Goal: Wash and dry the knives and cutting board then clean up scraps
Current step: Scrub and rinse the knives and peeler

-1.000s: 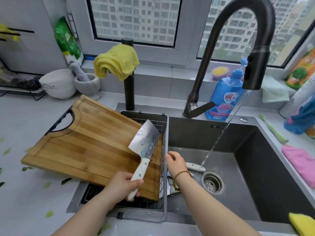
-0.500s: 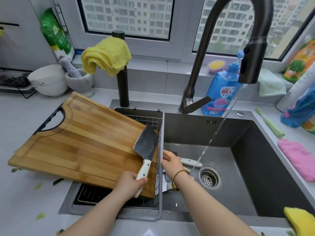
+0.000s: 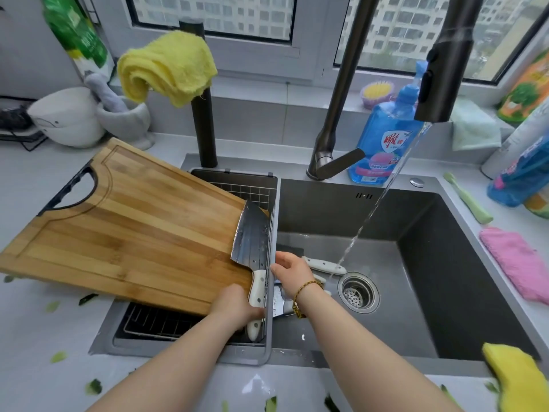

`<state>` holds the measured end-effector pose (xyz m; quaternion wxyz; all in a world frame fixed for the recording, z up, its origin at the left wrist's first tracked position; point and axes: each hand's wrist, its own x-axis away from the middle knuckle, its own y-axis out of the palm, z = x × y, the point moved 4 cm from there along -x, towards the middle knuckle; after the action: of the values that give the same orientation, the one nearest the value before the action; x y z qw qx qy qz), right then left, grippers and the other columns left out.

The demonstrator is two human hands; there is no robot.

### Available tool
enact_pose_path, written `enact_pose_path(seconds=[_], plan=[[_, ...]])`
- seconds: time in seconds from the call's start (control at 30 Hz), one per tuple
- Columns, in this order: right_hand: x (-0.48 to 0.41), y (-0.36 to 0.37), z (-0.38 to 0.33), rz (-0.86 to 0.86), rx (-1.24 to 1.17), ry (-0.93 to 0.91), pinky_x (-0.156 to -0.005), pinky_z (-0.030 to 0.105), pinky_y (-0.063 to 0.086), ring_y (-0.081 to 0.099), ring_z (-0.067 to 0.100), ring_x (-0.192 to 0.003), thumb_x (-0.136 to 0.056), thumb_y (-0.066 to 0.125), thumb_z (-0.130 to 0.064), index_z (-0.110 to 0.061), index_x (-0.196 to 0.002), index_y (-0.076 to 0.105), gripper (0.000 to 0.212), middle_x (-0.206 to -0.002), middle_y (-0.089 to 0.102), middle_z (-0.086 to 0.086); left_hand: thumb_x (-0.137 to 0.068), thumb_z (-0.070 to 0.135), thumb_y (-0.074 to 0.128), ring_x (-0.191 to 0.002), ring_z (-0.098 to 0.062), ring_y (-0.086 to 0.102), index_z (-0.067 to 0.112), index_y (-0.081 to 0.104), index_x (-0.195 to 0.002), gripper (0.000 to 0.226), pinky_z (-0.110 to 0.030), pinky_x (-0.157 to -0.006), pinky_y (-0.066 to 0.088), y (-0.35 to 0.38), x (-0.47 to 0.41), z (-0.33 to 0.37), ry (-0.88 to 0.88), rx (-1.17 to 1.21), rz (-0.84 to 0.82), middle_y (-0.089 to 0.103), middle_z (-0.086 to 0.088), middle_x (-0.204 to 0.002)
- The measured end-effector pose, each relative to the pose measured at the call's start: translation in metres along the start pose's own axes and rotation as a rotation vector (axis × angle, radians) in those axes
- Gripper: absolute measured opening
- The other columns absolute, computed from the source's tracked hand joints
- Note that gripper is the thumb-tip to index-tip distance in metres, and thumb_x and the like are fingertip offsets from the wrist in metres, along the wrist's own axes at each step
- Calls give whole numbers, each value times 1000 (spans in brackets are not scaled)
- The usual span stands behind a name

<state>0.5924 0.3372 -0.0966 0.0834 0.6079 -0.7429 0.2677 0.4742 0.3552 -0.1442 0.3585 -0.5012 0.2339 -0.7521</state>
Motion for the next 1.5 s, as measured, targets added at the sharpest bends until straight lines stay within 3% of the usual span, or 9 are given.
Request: enact_pose_path(seconds=[0.27,0.53,0.67,0.77,0.87,1.0,1.23,1.43,1.5], plan=[[-1,-3,4,-14,12,-3,-87,16,36,50,19,-120,-94,44,-5,-4,-128,48,34,-131,54,8,-90,33,56,-41,-12,51,13,46,-64,34,-20,-44,41,1,-3,-1,-21,101,-93,54,-1,-57],[-4,-11,10,-32,58,-12,-86,16,37,53,13,-111,-91,51,-10,-7,-125,52,33,-127,57,6,-90,32,55,-46,-16,53,13,47,-62,36,-21,-49,44,-3,-2,-2,-41,54,-88,56,-2,-55],[-12,-29,26,15,63,36,-88,18,39,51,20,-119,-92,49,-7,-4,-126,51,34,-128,55,9,-94,34,47,-67,-17,53,19,52,-71,28,-24,-60,40,-25,9,10,20,-38,154,50,7,-63],[-20,-49,45,104,115,94,-96,23,38,52,22,-118,-91,48,-5,-2,-122,54,31,-127,56,12,-95,35,44,-71,-13,52,21,59,-91,21,-23,-53,36,-44,19,33,110,33,373,56,9,-76],[-31,-61,64,109,219,167,-98,25,38,51,24,-118,-90,48,-4,-2,-120,56,31,-126,57,14,-94,31,46,-98,-12,54,21,60,-109,23,-23,-74,42,-50,20,61,275,105,483,62,6,-109],[-50,-68,80,7,414,240,-99,22,34,49,21,-121,-92,47,-8,-7,-130,47,38,-131,53,8,-95,34,44,-142,-12,14,21,29,-143,52,-24,-113,14,-43,-3,87,401,-78,433,19,3,-154],[-99,-52,91,-110,660,295,-101,30,36,44,29,-126,-92,41,-7,-10,-137,36,45,-139,44,14,-96,46,32,-142,-16,-18,17,-7,-148,71,-29,-114,-10,-34,-43,93,339,-307,338,-21,-2,-154],[-146,-51,85,-47,887,241,-110,32,25,27,29,-136,-89,45,0,-4,-141,25,56,-146,30,15,-97,45,26,-139,-14,-25,24,-13,-146,66,-30,-110,-17,-34,-50,91,366,-332,339,-30,2,-150],[-160,-52,90,-18,931,225,-110,31,24,29,28,-135,-89,42,-1,-5,-141,26,54,-145,31,15,-96,45,23,-139,-11,-19,23,-4,-148,62,-29,-111,-14,-31,-55,88,399,-333,389,-25,2,-149]])
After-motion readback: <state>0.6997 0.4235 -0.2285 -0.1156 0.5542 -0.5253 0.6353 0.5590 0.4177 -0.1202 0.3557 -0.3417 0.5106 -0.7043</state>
